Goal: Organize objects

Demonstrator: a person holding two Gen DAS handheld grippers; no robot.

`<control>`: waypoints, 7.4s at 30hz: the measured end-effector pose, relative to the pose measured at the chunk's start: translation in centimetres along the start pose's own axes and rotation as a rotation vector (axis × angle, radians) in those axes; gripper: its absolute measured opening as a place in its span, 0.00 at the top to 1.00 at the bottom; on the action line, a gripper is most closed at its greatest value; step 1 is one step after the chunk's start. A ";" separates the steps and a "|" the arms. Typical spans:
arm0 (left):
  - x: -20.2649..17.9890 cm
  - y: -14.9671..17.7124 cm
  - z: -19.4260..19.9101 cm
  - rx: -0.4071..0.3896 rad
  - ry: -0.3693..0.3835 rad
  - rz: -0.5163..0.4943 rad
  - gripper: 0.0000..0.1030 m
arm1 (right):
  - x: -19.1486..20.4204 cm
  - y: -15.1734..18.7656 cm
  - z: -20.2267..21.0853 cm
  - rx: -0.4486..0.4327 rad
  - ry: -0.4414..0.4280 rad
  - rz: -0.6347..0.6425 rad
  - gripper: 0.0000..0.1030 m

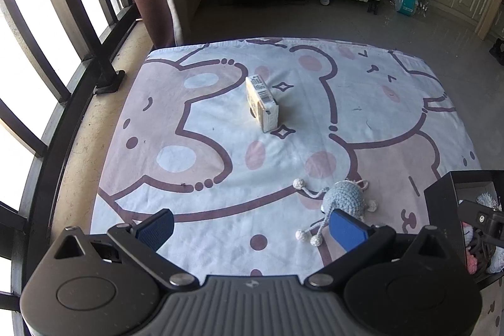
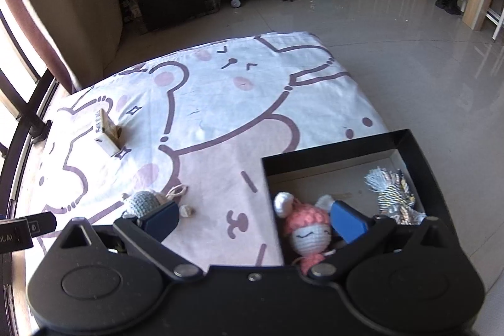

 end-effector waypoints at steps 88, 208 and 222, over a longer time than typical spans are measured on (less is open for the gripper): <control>0.5 -6.9 -13.2 -0.159 0.198 0.222 0.76 | 7.4 0.8 -11.3 0.313 -0.369 -0.028 0.50; 6.9 -3.5 -12.1 0.031 0.095 0.267 0.16 | 1.2 -2.1 0.8 0.078 -0.365 0.048 0.50; 4.8 -3.7 -15.1 0.072 -0.030 0.239 0.30 | 0.6 -2.2 -1.7 0.115 -0.366 0.037 0.50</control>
Point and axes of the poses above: each gripper's, at about its wrist camera, not at the fingertips, and z roughly against the way its jaws point, x to its left, y to its underside, the point moved 4 cm from there along -z, roughly the way its jaws point, and after that the axes turned 3 degrees about -z, right-handed, at the moved point
